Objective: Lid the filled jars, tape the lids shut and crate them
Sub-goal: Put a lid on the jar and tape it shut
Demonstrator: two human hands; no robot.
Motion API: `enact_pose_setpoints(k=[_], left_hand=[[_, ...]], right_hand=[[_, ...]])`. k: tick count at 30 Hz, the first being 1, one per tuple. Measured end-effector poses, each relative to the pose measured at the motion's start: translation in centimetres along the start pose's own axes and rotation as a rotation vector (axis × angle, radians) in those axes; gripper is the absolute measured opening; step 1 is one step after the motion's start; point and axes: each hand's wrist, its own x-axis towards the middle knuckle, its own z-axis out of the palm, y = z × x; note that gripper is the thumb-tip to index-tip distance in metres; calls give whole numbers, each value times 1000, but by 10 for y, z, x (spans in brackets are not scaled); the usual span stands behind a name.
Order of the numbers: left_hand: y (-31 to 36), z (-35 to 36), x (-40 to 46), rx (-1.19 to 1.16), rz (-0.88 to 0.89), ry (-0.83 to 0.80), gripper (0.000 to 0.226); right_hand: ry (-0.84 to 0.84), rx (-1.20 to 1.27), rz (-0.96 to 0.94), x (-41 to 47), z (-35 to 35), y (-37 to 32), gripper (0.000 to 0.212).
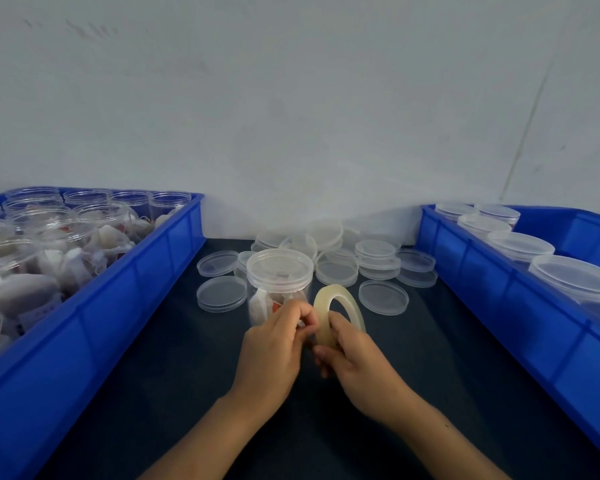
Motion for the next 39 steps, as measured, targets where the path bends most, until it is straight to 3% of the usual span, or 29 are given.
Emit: enact_pose_setpoints(k=[11,15,20,28,34,39], left_hand=[[2,-2,3,-99,26,59,15],[0,0,4,-11,74,38,19],[1,-1,2,85,127,7,9],[6,-5,3,61,132,-79,9],[8,-5,3,-88,15,-37,7],[11,-9,5,-242,-75,-7,16]], right_hand=[[22,-1,21,-2,4,-1,11],[29,3,33,-1,3,-2,14],[-6,-16,41,-2,1,-5,8],[33,26,53,-2,-6,-8,2],[80,-26,90,-1,-11,-9,26],[84,-68,64,-3,-11,-11,31]])
